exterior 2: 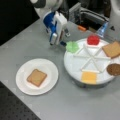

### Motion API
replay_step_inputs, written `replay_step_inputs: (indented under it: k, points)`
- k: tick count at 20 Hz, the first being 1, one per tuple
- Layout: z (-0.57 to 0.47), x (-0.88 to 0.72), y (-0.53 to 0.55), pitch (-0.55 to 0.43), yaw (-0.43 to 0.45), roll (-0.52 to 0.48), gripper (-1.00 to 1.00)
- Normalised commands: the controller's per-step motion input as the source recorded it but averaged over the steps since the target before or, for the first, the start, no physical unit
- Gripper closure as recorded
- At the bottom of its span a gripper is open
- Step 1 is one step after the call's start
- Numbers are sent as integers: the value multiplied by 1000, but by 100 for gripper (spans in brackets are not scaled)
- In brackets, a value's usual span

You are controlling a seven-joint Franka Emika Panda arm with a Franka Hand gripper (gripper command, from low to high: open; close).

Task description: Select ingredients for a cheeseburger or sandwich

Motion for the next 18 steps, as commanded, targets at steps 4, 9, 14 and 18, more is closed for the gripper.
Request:
replay_step_inputs:
  k: [4,9,14,18]
  points:
    - [-51,53,69,-87,-48,222,-100]
    - [-37,32,102,-65,-65,191,-100]
    - [-21,-7,86,-50,-82,166,-100]
    - [-25,-40,78,-46,-85,140,-100]
